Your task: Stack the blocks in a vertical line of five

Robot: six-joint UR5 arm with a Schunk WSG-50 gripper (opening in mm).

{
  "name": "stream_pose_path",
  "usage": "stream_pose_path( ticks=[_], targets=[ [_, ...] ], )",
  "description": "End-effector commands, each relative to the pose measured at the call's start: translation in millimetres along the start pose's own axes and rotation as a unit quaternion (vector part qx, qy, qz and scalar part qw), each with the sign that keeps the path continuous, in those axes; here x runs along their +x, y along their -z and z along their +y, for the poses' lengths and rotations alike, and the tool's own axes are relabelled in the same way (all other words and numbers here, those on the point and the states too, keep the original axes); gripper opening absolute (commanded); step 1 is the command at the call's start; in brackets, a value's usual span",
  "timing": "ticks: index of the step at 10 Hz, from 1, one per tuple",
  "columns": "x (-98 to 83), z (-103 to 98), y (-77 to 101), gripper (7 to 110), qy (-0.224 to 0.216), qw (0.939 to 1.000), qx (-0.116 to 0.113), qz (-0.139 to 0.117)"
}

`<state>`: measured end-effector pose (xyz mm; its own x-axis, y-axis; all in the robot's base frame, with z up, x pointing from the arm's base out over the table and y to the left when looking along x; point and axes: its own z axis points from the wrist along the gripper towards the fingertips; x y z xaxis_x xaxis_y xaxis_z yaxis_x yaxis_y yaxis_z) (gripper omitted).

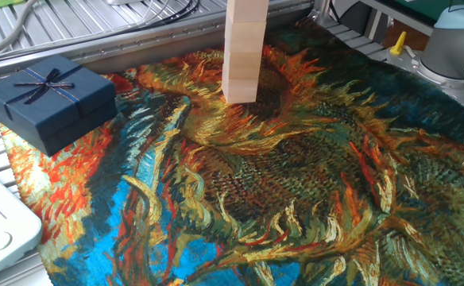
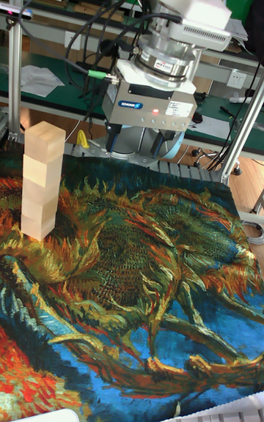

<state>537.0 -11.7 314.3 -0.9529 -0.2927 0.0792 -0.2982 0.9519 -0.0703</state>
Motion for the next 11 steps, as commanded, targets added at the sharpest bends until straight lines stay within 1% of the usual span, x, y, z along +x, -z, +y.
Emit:
stream_pose_path(
  ticks=[1, 4, 5, 8, 9, 10, 11],
  targets=[
    [-4.1, 7.0, 2.0, 7, -0.015, 0.9997, -0.02, -0.004],
    [-5.5, 5.7, 1.6, 7, -0.016, 0.9997, -0.015, -0.006],
    [-6.9, 9.0, 1.8, 7, -0.023, 0.9995, -0.022, -0.009],
    [-7.8, 8.4, 0.4, 7, -0.018, 0.9996, -0.021, -0.009],
    [-4.2, 8.5, 0.8, 7, -0.018, 0.9997, -0.018, -0.004],
    [-3.7, 9.2, -0.2, 7, -0.018, 0.9997, -0.019, -0.002],
    [-2.9, 5.2, -2.1, 7, -0.019, 0.9997, -0.013, 0.001]
  ],
)
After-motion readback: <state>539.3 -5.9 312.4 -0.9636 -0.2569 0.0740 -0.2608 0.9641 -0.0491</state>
